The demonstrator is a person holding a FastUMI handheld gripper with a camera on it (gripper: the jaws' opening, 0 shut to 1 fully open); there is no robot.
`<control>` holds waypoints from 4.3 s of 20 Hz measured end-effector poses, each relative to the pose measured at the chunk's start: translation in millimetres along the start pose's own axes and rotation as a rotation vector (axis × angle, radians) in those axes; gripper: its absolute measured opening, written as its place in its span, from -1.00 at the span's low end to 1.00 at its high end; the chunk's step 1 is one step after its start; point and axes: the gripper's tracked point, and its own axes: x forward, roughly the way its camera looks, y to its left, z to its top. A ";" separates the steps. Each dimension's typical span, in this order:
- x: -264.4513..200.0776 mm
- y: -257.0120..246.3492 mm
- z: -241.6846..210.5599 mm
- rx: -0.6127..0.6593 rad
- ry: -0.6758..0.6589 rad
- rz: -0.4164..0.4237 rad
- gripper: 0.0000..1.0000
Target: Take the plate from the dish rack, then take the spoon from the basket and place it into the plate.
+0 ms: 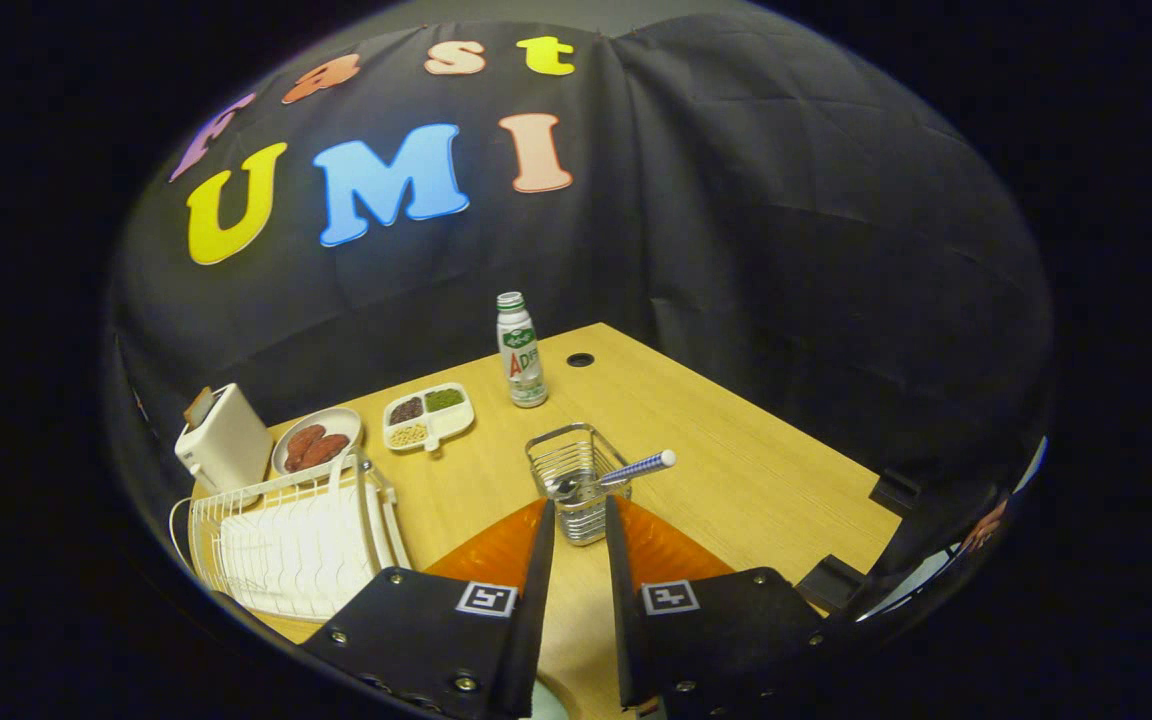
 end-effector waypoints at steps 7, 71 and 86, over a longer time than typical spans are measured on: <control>45.7 -22.8 -11.5 0.170 0.078 -0.068 -0.38; -123.5 129.1 12.9 -0.381 -0.152 0.336 -0.78; -170.3 161.2 -110.5 -0.472 0.026 0.509 -0.78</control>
